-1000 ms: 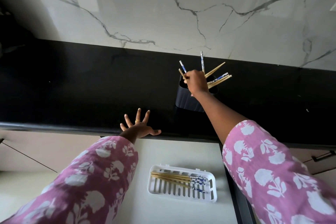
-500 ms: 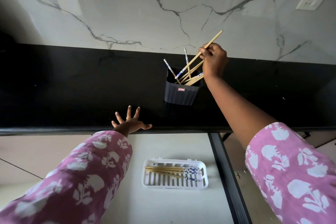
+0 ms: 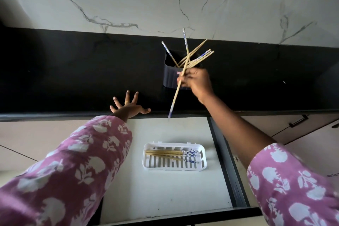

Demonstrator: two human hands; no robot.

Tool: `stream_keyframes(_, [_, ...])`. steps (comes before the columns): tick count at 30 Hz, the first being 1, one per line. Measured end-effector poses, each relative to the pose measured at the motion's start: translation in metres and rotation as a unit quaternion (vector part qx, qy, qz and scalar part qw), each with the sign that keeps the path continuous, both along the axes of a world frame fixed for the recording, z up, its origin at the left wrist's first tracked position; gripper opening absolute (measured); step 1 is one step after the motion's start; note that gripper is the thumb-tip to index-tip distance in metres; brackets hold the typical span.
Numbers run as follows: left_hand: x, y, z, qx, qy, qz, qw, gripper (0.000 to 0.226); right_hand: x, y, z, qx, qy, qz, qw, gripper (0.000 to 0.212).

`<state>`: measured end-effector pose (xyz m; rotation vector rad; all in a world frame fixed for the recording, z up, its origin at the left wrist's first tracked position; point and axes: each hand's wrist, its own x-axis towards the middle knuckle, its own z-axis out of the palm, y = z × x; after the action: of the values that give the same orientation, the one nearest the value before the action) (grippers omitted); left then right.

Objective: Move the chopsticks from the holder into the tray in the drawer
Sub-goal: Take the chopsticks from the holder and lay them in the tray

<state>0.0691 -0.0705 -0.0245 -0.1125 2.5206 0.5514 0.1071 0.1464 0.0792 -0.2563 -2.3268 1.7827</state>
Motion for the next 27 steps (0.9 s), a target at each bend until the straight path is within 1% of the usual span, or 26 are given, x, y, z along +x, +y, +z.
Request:
stream_keyframes(3, [-0.001,0.001,0.000,-0.004,-0.003,0.001,1.000,0.095,0.011,-0.012,-0.046,0.087,-0.091,0.084,0.989,0.019])
stream_keyframes(5, [-0.003,0.001,-0.001,-0.006,-0.004,0.001,1.000,0.096,0.021,-0.022,-0.071,0.151,-0.123,0.136,0.971,0.017])
stream_keyframes(7, [-0.004,0.001,-0.002,-0.007,-0.005,0.000,1.000,0.096,0.031,-0.033,-0.096,0.234,-0.139,0.192,0.943,0.015])
stream_keyframes(10, [-0.006,0.001,-0.004,-0.011,-0.006,-0.006,1.000,0.097,0.049,-0.050,-0.133,0.333,-0.182,0.259,0.888,0.020])
stream_keyframes(13, [-0.008,0.001,-0.005,-0.015,-0.009,-0.005,1.000,0.098,0.065,-0.062,-0.163,0.415,-0.201,0.296,0.836,0.020])
stream_keyframes(15, [-0.008,0.002,-0.005,-0.014,-0.011,-0.002,1.000,0.098,0.073,-0.067,-0.176,0.462,-0.206,0.298,0.809,0.019])
stream_keyframes(19, [-0.009,0.002,-0.003,-0.020,-0.017,-0.006,1.000,0.099,0.084,-0.070,-0.194,0.517,-0.220,0.304,0.769,0.024])
stream_keyframes(22, [-0.010,0.002,-0.004,-0.021,-0.018,-0.007,1.000,0.100,0.090,-0.070,-0.205,0.543,-0.221,0.328,0.741,0.024])
stream_keyframes(27, [-0.012,0.002,-0.004,-0.027,-0.024,-0.011,0.999,0.100,0.094,-0.070,-0.214,0.569,-0.183,0.357,0.718,0.027])
